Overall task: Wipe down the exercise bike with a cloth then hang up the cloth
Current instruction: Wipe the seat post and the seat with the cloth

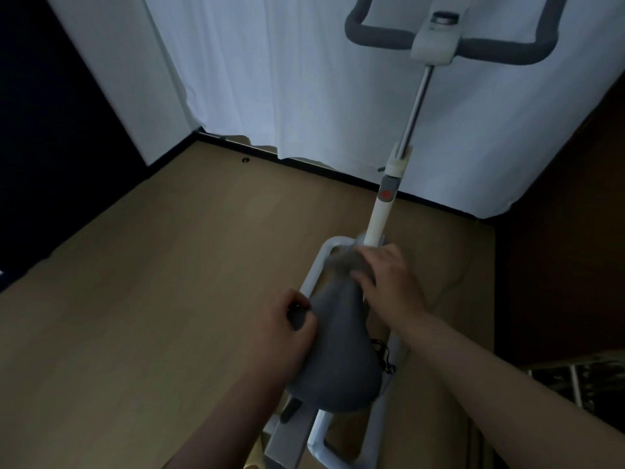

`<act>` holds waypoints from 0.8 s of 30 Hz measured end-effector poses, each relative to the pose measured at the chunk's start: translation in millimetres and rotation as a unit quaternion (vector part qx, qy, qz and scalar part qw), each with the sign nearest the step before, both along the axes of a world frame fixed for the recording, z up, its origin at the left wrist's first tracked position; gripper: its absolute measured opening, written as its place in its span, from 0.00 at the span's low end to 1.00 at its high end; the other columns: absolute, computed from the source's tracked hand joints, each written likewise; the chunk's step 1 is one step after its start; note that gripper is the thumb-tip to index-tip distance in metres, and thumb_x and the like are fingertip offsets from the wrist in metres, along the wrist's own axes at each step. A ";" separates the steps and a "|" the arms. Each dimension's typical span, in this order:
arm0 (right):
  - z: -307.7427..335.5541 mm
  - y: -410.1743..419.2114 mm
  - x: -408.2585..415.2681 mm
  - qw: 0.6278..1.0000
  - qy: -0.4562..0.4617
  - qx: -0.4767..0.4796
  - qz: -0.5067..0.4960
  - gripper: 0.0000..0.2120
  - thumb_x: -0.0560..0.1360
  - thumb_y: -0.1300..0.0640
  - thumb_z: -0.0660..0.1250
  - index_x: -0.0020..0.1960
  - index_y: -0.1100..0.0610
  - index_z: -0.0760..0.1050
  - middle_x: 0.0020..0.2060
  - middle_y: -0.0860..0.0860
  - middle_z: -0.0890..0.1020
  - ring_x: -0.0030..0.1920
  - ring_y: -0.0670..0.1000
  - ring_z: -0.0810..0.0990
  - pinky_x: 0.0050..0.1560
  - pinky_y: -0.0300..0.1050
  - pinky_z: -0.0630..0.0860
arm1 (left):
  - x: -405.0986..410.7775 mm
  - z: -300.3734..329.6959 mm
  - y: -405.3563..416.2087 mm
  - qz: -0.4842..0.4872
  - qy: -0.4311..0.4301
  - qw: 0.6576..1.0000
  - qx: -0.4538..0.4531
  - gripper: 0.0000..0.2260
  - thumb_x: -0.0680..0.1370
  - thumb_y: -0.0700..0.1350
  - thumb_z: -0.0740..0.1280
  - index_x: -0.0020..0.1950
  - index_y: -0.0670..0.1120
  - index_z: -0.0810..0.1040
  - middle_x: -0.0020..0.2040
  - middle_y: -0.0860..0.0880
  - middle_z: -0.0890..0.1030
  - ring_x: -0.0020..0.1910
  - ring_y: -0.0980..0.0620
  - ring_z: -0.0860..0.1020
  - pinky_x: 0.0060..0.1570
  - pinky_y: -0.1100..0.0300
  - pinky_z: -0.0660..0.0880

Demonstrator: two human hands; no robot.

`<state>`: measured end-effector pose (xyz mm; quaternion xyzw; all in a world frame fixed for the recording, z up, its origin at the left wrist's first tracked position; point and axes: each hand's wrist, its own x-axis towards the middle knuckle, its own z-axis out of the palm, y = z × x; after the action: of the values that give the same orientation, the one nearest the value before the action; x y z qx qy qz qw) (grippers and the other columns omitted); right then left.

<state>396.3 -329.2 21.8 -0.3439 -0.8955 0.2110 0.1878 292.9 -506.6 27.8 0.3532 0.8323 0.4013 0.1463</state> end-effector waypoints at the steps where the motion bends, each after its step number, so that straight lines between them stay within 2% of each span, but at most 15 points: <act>1: 0.0 7.0 -8.6 0.997 0.002 -0.037 -0.060 0.18 0.77 0.50 0.65 0.66 0.50 0.71 0.56 0.55 0.75 0.55 0.55 0.76 0.56 0.56 0.77 | 0.0 0.5 -0.5 -0.003 -0.001 1.000 -0.005 0.06 0.71 0.45 0.68 0.42 0.56 0.74 0.39 0.59 0.77 0.43 0.64 0.73 0.37 0.72 0.64; 3: 0.8 4.1 -18.9 0.992 0.020 -0.073 -0.105 0.17 0.78 0.49 0.63 0.66 0.50 0.70 0.57 0.55 0.74 0.56 0.55 0.75 0.59 0.55 0.75 | -0.5 0.6 -1.7 -0.011 0.007 1.000 -0.017 0.05 0.72 0.47 0.67 0.43 0.57 0.74 0.40 0.59 0.76 0.42 0.64 0.73 0.38 0.69 0.65; 5: 4.6 -2.3 -20.5 0.996 0.033 -0.074 -0.045 0.14 0.78 0.53 0.64 0.63 0.53 0.72 0.56 0.50 0.73 0.58 0.51 0.72 0.62 0.48 0.71 | -2.6 0.5 -2.1 -0.021 0.023 0.999 -0.019 0.04 0.71 0.49 0.66 0.43 0.58 0.73 0.41 0.59 0.75 0.43 0.64 0.72 0.38 0.69 0.65; 7: 10.8 10.1 -27.0 0.990 0.017 -0.139 -0.002 0.11 0.79 0.54 0.65 0.59 0.53 0.71 0.53 0.48 0.74 0.56 0.49 0.73 0.59 0.46 0.71 | -4.2 0.9 -1.6 -0.033 0.028 0.999 -0.026 0.04 0.72 0.49 0.65 0.43 0.58 0.72 0.41 0.60 0.75 0.43 0.64 0.72 0.38 0.69 0.64; 9: 10.2 34.3 -40.5 0.972 -0.008 -0.233 -0.031 0.10 0.79 0.52 0.64 0.58 0.53 0.70 0.53 0.51 0.76 0.54 0.52 0.76 0.54 0.47 0.73 | -4.7 1.5 -1.3 -0.042 0.023 0.998 -0.031 0.04 0.72 0.50 0.64 0.43 0.59 0.71 0.41 0.60 0.74 0.44 0.65 0.71 0.37 0.69 0.64; 12: 1.8 39.8 -52.7 0.930 0.075 -0.338 -0.121 0.15 0.80 0.53 0.61 0.65 0.55 0.70 0.57 0.52 0.77 0.59 0.54 0.76 0.58 0.48 0.73 | -3.8 3.2 -2.8 -0.044 0.024 0.999 -0.016 0.05 0.72 0.48 0.65 0.44 0.58 0.72 0.41 0.60 0.74 0.44 0.64 0.72 0.38 0.68 0.66; 15: -2.9 -14.5 -33.6 0.916 0.176 -0.289 -0.214 0.17 0.80 0.53 0.61 0.68 0.51 0.69 0.56 0.46 0.77 0.57 0.47 0.75 0.54 0.39 0.70 | -4.8 2.4 -1.5 -0.045 0.020 0.999 0.001 0.06 0.72 0.45 0.68 0.45 0.55 0.74 0.41 0.61 0.73 0.44 0.62 0.72 0.40 0.67 0.66; 19: 1.5 -87.5 7.3 0.923 0.124 -0.281 -0.232 0.10 0.80 0.49 0.60 0.61 0.46 0.70 0.47 0.38 0.77 0.49 0.40 0.76 0.43 0.31 0.69 | -9.1 0.9 -0.1 -0.081 0.043 0.996 0.004 0.10 0.71 0.45 0.69 0.47 0.57 0.73 0.41 0.66 0.70 0.43 0.59 0.71 0.43 0.59 0.69; 22: 4.0 -64.1 -3.6 0.924 0.111 -0.287 -0.228 0.12 0.81 0.48 0.59 0.63 0.48 0.70 0.47 0.41 0.76 0.48 0.42 0.76 0.41 0.35 0.68 | -9.9 1.4 0.5 -0.103 0.039 0.994 0.007 0.10 0.72 0.46 0.67 0.49 0.58 0.71 0.42 0.66 0.68 0.45 0.56 0.72 0.46 0.54 0.71; 24: 5.3 -41.8 -25.9 0.918 0.128 -0.278 -0.253 0.11 0.81 0.50 0.58 0.63 0.48 0.69 0.50 0.45 0.76 0.45 0.41 0.74 0.41 0.32 0.67 | -9.7 1.5 0.3 -0.110 0.039 0.993 0.008 0.09 0.71 0.49 0.63 0.51 0.57 0.71 0.42 0.67 0.67 0.46 0.56 0.72 0.46 0.53 0.71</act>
<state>370.4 -371.0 27.1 -0.5674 -0.6523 0.4388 0.2450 283.2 -506.3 29.3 0.4592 0.7902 0.3754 0.1545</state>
